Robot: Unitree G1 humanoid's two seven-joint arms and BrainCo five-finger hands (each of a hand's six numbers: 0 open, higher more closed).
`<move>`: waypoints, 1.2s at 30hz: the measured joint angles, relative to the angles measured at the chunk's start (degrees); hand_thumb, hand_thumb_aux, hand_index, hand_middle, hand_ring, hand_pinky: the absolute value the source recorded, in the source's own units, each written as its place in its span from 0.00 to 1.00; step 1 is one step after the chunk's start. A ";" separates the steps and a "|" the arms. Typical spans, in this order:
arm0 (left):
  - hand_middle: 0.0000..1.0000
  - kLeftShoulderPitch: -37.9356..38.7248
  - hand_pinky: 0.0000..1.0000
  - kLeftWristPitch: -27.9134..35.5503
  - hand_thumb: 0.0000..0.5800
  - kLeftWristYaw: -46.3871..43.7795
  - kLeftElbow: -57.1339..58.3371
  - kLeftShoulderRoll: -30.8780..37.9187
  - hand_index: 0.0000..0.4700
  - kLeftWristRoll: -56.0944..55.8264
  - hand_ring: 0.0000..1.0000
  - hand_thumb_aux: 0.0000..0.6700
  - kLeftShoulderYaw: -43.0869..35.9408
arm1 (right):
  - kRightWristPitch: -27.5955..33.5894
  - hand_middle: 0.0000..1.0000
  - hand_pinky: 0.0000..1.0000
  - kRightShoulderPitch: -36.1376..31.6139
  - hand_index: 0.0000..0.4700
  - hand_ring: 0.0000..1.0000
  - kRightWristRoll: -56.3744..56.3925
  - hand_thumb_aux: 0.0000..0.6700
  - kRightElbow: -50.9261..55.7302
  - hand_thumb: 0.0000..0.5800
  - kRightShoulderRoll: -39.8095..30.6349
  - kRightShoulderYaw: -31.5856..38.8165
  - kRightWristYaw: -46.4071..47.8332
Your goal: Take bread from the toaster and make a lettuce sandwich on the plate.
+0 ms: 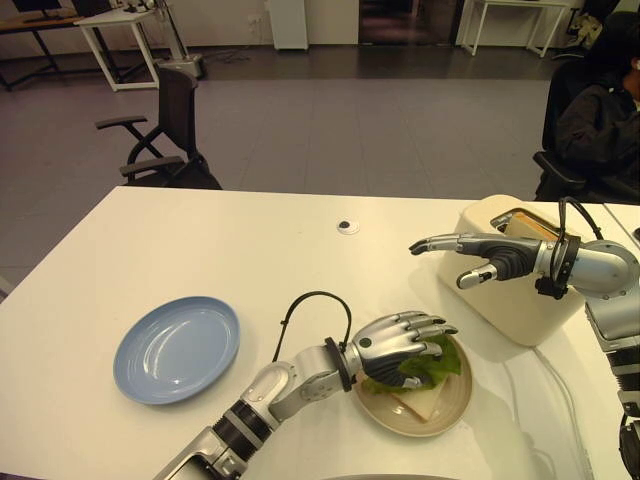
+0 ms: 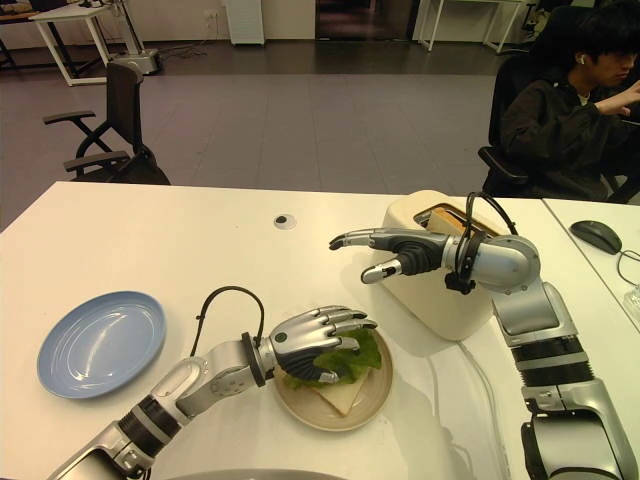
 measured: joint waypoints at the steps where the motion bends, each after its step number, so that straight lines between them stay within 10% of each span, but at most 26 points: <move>1: 0.00 0.00 0.00 0.14 0.00 0.09 -0.02 0.10 0.00 0.00 0.00 0.00 0.10 | -0.20 0.00 0.00 0.03 0.00 0.00 -1.39 0.00 -0.05 0.00 0.08 -0.38 -1.75; 15: 0.00 2.49 0.00 -1.28 0.00 0.23 -6.33 6.87 0.00 -17.41 0.00 0.00 14.71 | 4.22 0.00 0.00 16.66 0.00 0.00 -23.17 0.00 5.26 0.00 -13.59 -21.66 -26.92; 16: 0.00 2.68 0.00 -1.65 0.00 0.19 -6.61 6.88 0.00 -20.13 0.00 0.00 16.47 | 4.03 0.00 0.00 17.60 0.16 0.00 -23.16 0.16 6.28 0.30 -13.68 -21.28 -26.91; 17: 0.00 2.82 0.00 -1.79 0.00 0.18 -6.98 7.03 0.00 -21.89 0.00 0.00 18.12 | 3.68 0.00 0.00 17.95 0.56 0.00 -23.15 0.56 6.79 0.81 -13.72 -20.24 -26.73; 19: 0.00 3.39 0.00 -2.06 0.00 0.09 -7.60 7.44 0.00 -23.99 0.00 0.00 20.25 | 3.02 0.00 0.00 17.91 0.90 0.00 -22.38 0.90 7.46 0.99 -13.75 -19.14 -26.64; 36: 0.00 5.84 0.00 -4.16 0.00 1.51 -2.25 8.96 0.00 -25.27 0.00 0.00 25.53 | 8.72 0.00 0.00 6.10 1.00 0.00 7.16 1.00 8.22 1.00 -11.26 -25.48 -17.83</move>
